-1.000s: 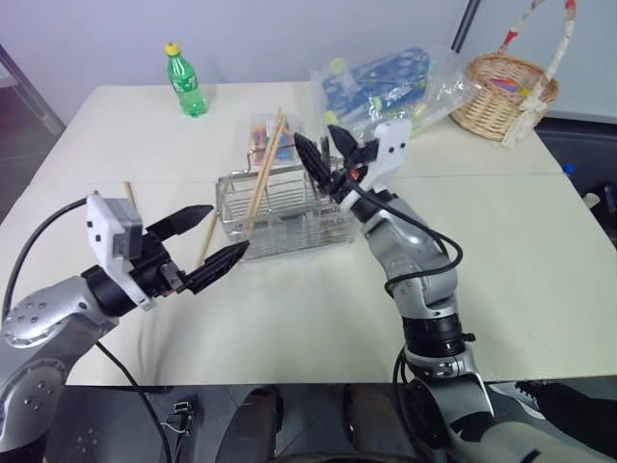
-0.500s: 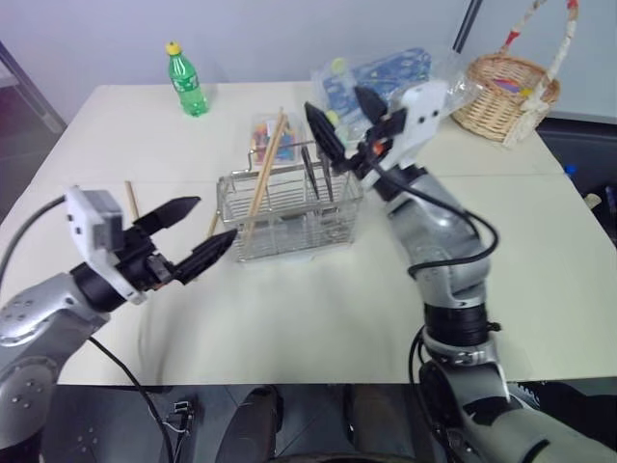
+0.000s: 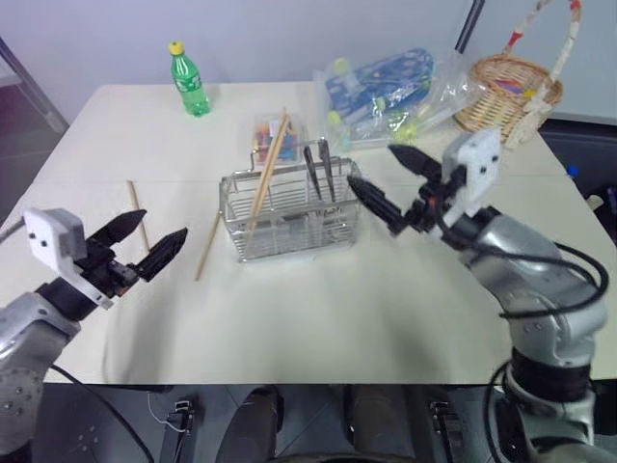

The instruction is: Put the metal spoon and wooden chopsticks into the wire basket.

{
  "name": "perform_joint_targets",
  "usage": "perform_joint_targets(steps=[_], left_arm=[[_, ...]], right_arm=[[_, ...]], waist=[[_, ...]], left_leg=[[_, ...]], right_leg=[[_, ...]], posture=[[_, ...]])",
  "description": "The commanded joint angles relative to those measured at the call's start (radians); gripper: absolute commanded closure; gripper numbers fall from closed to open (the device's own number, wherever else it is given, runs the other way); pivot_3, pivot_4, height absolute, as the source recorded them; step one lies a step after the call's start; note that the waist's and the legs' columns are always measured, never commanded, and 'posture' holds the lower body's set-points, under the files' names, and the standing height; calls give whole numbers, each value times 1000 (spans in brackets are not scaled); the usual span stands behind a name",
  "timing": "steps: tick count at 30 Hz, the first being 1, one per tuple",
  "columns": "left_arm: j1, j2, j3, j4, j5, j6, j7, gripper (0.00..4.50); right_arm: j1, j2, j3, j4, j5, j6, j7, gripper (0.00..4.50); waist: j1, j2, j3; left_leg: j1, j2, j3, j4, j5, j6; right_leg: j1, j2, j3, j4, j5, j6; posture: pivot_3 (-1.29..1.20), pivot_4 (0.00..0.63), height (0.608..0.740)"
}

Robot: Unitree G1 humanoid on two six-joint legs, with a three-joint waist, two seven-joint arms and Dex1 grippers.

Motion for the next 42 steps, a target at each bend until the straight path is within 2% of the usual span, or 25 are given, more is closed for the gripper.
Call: perform_joint_targets(steps=[1,8,14,20,27,34,42], left_arm=[[9,-26,-20,31,60,-54,-10,0],[9,-60,9,101,85,-85,-13,0],[-24,-89,-17,122,176,-133,61,0],[-86,-135,-66,134,304,-157,178,0],[-172,-174,-138,109,354,-109,266,0],[-265,-174,-237,227,497,-94,331,0],[-411,-210,-323,332,589,-33,390,0]], right_arm=[[79,-57,-40,-94,36,-43,75,38],[257,-120,-42,-140,1,-149,151,38],[383,-149,-8,-138,-67,-277,238,38],[389,-151,-1,-123,-62,-322,279,38],[380,-152,-12,-114,-42,-337,301,38],[325,-120,-23,-91,36,-265,223,38],[287,-133,-22,-134,97,-220,179,38]], waist=[[0,0,0],[0,-1,0],[3,-2,0],[4,-3,-1],[6,-5,-1],[3,-5,-1],[8,-6,-1]], left_leg=[[0,0,0,0,0,0],[0,0,1,0,0,0],[0,0,0,0,0,0],[1,0,1,1,0,0],[0,0,0,1,0,0],[1,0,0,1,0,0],[0,0,0,1,0,0]], right_leg=[[0,0,0,0,0,0],[2,0,0,-4,0,0],[3,0,0,-6,0,1],[4,-1,0,-6,1,2],[4,-1,0,-7,3,5],[5,0,-1,-7,3,5],[4,0,-1,-7,4,7]], posture=[[0,150,740],[0,150,740],[0,150,740],[0,150,740],[0,150,740],[0,150,740],[0,150,740]])
